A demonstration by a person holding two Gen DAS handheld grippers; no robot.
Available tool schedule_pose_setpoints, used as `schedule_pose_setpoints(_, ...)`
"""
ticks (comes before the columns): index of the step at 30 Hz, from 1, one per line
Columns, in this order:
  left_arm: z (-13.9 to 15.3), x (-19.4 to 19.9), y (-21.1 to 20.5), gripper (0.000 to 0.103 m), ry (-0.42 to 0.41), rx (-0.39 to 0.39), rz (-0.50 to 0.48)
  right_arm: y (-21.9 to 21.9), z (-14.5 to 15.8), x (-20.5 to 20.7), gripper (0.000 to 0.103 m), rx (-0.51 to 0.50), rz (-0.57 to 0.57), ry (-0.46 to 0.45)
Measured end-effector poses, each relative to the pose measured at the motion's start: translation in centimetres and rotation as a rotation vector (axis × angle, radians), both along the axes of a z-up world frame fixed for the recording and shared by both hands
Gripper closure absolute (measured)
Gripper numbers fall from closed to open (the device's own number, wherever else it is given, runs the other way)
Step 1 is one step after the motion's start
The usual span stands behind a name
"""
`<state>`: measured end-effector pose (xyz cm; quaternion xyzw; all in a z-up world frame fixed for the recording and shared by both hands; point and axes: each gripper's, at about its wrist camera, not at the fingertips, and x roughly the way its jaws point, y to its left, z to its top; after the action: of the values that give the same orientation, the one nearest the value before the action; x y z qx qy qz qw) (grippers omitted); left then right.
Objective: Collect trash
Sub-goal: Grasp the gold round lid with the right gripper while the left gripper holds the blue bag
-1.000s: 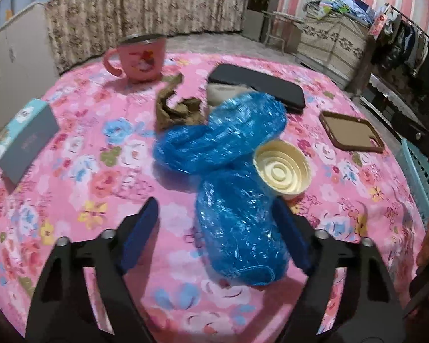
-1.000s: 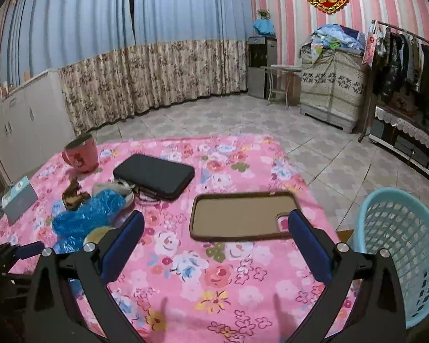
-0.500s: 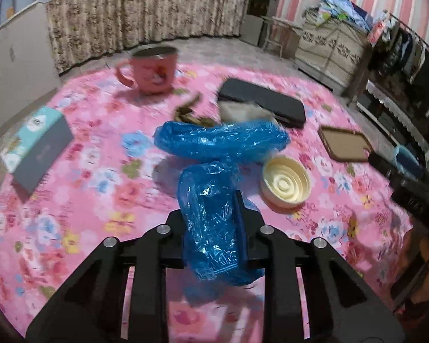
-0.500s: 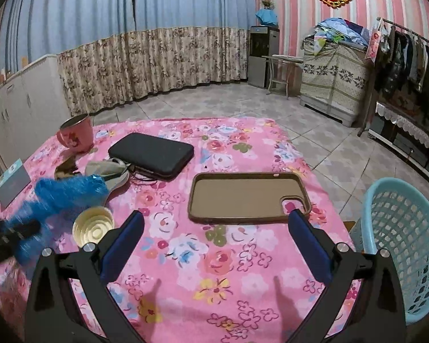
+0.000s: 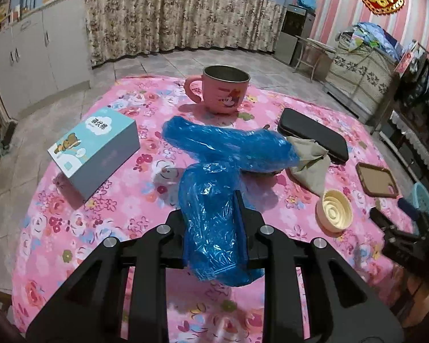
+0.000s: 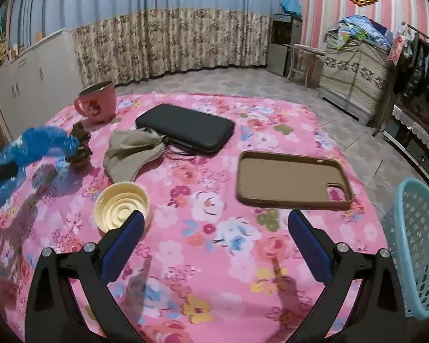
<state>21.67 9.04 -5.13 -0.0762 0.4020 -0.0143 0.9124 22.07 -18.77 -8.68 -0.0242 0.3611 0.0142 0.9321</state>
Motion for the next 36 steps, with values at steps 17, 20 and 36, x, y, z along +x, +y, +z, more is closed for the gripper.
schedule_pose_setpoints(17,-0.7,0.8,0.8,0.079,0.018,-0.040,0.004,3.3,-2.0,2.7,0.084,0.078,0.113,0.137)
schedule_pose_setpoints(20,-0.7,0.8,0.4,0.079,0.015,-0.040,-0.008,3.7,-1.9,2.5,0.096,0.065,0.136,0.131)
schedule_pose_setpoints(36,-0.5,-1.4,-5.6,0.079,0.001,-0.038,-0.196,-3.6,1.7,-1.6,0.098,0.080,0.035,0.045)
